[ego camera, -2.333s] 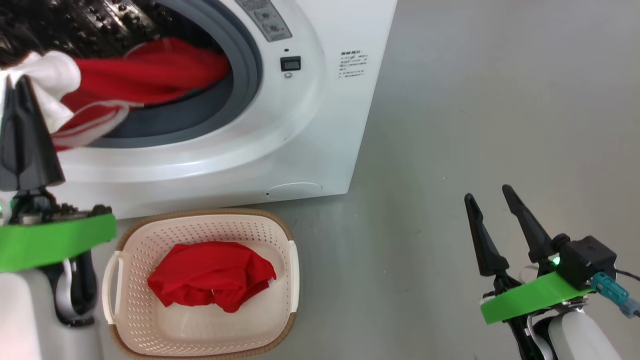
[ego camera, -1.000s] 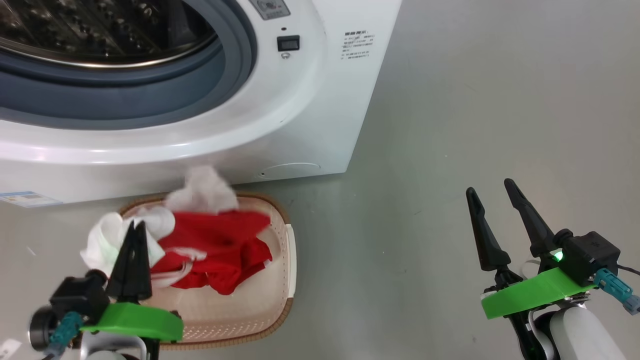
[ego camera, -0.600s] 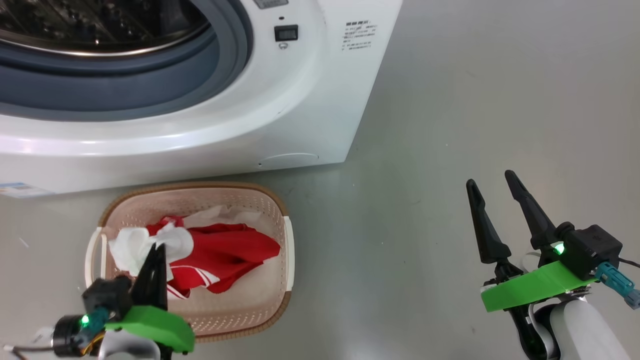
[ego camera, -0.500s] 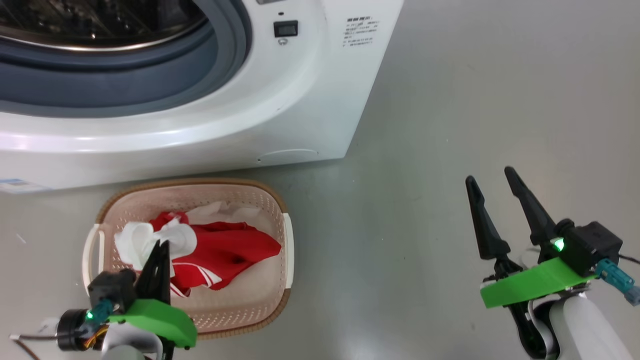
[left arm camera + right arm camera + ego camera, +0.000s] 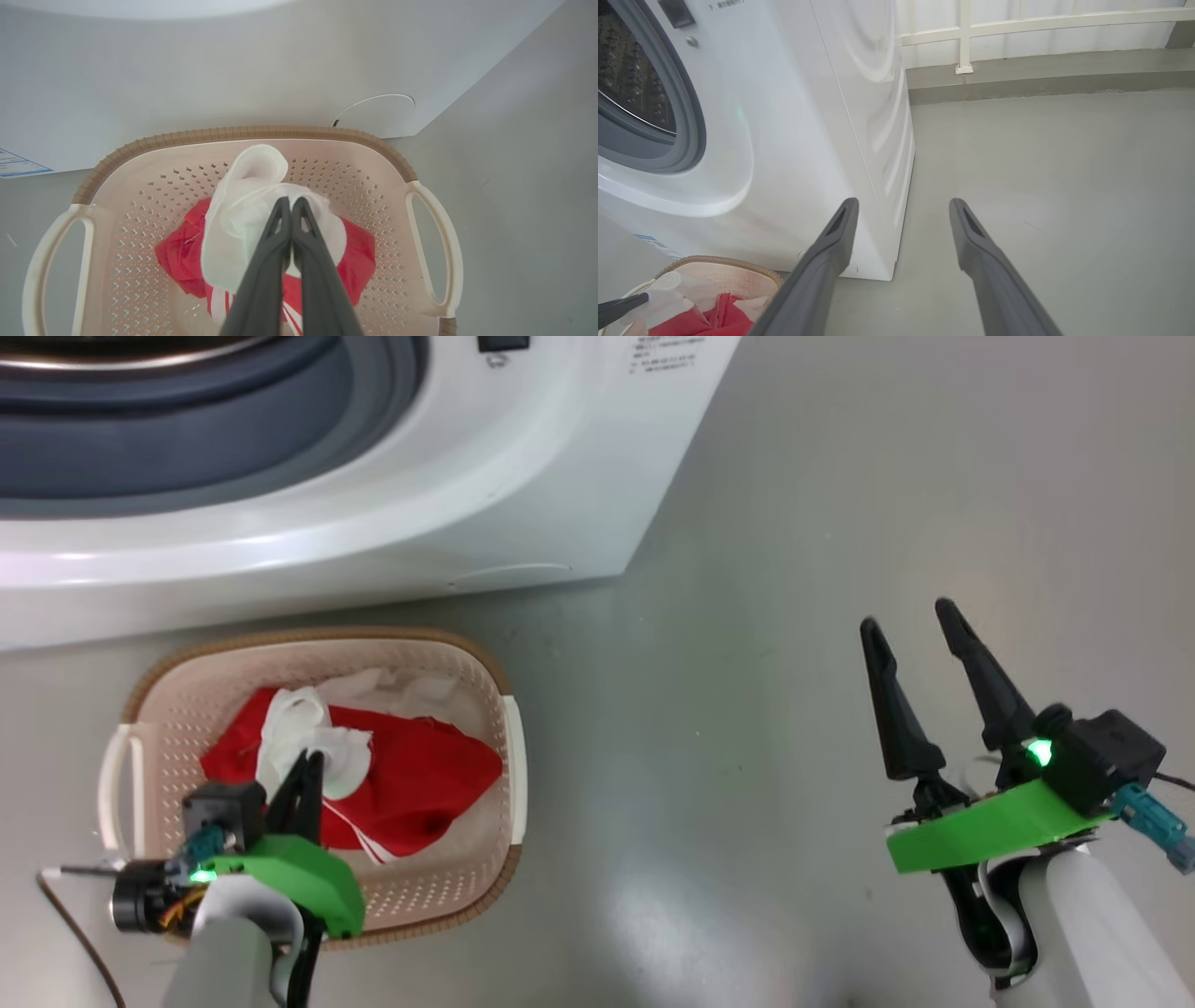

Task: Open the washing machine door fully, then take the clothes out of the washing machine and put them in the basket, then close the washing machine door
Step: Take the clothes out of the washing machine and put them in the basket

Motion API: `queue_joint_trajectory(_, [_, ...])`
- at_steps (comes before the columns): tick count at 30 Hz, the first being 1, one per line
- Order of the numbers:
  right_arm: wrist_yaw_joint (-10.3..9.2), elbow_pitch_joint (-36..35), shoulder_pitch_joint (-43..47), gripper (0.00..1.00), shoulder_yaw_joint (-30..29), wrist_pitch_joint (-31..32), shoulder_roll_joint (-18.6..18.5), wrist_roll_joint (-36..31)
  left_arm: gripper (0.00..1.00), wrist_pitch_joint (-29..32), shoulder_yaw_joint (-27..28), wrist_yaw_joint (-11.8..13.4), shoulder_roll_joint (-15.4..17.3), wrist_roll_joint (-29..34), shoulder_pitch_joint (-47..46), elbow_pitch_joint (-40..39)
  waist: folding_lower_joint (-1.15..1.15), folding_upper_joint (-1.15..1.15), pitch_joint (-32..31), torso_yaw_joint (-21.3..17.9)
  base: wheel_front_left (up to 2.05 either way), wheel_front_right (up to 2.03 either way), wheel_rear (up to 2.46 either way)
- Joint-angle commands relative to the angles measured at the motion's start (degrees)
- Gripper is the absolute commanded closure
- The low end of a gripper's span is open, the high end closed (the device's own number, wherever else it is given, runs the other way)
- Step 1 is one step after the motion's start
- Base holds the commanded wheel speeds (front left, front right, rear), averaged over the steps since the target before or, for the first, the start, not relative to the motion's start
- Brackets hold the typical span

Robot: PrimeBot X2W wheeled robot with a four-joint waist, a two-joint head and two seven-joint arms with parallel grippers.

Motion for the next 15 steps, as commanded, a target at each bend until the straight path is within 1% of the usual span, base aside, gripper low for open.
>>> queue_joint_trajectory(1, [0.36, -1.6, -0.3, 0.00, 1.6, -0.4, 0.3, -0.5, 1.00, -0.3, 1.1, -0.3, 1.9, 0.7, -0.6, 0.7, 0.00, 0.00, 1.8, -1.0, 0.00, 0.00, 0.00])
queue_joint_trajectory(8, [0.36, -1.7, -0.9, 0.00, 2.2, -0.4, 0.5, -0.7, 1.00, -0.3, 1.1, -0.3, 2.9, 0.2, -4.0, 7.1, 0.00, 0.00, 3.6, -1.9, 0.00, 0.00, 0.00])
queue_joint_trajectory(15, [0.36, -1.8, -1.7, 0.00, 2.4, -0.4, 0.6, -0.9, 1.00, -0.3, 1.2, -0.4, 3.4, -0.8, -6.9, 11.6, 0.00, 0.00, 5.1, -2.0, 0.00, 0.00, 0.00])
